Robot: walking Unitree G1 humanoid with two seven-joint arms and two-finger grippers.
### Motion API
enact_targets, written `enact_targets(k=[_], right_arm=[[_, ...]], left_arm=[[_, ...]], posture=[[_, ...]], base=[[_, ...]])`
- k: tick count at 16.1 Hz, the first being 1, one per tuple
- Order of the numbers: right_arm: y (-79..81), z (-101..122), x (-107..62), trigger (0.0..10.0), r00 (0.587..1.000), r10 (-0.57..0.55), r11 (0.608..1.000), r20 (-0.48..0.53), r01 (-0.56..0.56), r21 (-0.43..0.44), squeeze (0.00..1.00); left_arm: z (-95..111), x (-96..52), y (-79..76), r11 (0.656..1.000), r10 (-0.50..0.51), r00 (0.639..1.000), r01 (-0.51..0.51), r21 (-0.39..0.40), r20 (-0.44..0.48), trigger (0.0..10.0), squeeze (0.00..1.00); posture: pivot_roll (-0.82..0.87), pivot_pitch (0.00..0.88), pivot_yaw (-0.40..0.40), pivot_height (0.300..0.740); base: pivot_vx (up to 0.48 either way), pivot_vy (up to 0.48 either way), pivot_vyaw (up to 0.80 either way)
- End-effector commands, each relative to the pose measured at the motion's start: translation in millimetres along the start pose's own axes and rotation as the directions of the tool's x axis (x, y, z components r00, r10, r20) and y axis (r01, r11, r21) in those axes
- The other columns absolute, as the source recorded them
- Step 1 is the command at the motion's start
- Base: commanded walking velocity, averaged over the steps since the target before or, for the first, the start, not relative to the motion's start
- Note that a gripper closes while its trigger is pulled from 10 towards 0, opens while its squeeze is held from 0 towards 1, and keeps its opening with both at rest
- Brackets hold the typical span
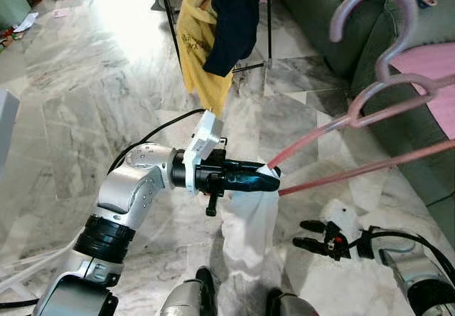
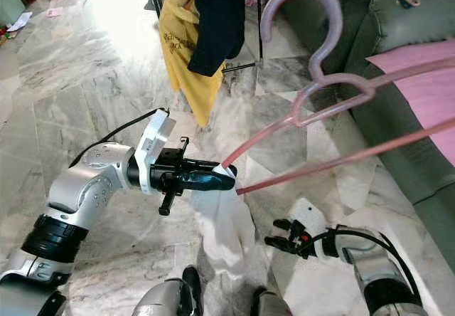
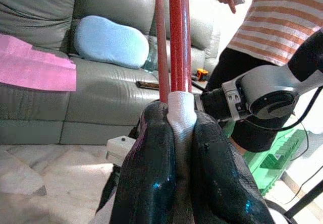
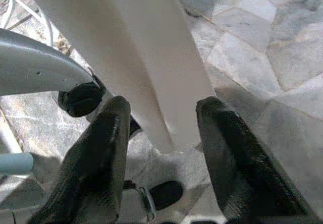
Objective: Hang hanger
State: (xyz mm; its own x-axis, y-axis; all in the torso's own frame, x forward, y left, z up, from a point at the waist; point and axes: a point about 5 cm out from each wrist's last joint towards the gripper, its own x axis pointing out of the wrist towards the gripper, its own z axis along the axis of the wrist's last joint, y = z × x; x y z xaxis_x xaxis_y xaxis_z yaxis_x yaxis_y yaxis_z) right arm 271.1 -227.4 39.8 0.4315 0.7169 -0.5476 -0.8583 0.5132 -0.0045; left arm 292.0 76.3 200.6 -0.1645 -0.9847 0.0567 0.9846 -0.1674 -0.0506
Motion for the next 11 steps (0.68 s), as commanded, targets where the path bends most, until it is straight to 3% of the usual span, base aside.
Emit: enact_targets(k=[1, 5, 6, 7, 8, 11], right_arm=[[2.9, 1.5, 3.0, 10.0, 1.000, 0.031, 0.999, -0.003, -0.031, -0.007, 1.00], [-6.7, 19.2, 9.9, 10.0, 1.000, 0.013, 0.996, 0.002, -0.012, -0.090, 1.00], [-7.4, 20.4, 10.6, 10.0, 1.000, 0.014, 0.995, -0.004, -0.014, -0.100, 0.96], [-8.1, 22.4, 12.1, 10.0, 1.000, 0.018, 0.993, -0.017, -0.020, -0.120, 0.40], [-8.3, 26.5, 17.0, 10.0, 0.999, 0.038, 0.991, -0.022, -0.040, -0.129, 0.00], [-0.1, 30.7, 31.8, 10.0, 0.994, 0.108, 0.986, -0.024, -0.110, -0.122, 0.00]], left_arm=[[8.6, 1.6, -3.3, 0.999, -0.038, 0.999, 0.038, 0.037, -0.003, 10.0, 0.00], [17.3, 6.9, -12.9, 0.994, -0.100, 0.995, 0.100, 0.051, -0.005, 10.0, 0.00], [18.0, 8.0, -14.1, 0.993, -0.106, 0.994, 0.106, 0.052, -0.004, 10.0, 0.00], [19.1, 9.5, -16.1, 0.992, -0.118, 0.993, 0.118, 0.054, -0.003, 10.0, 0.00], [21.7, 12.6, -19.4, 0.990, -0.133, 0.991, 0.133, 0.056, 0.005, 10.0, 0.00], [23.5, 16.3, -21.9, 0.987, -0.147, 0.989, 0.146, 0.060, 0.009, 10.0, 0.00]], posture=[[-0.04, 0.238, 0.081, 0.740], [-0.03, 0.240, 0.090, 0.740], [-0.03, 0.240, 0.090, 0.740], [-0.02, 0.240, 0.092, 0.740], [-0.02, 0.240, 0.091, 0.740], [-0.02, 0.242, 0.093, 0.740]], base=[[0.000, 0.000, 0.00], [0.000, 0.000, 0.00], [0.000, 0.000, 0.00], [0.000, 0.000, 0.00], [0.000, 0.000, 0.00], [0.000, 0.000, 0.00]])
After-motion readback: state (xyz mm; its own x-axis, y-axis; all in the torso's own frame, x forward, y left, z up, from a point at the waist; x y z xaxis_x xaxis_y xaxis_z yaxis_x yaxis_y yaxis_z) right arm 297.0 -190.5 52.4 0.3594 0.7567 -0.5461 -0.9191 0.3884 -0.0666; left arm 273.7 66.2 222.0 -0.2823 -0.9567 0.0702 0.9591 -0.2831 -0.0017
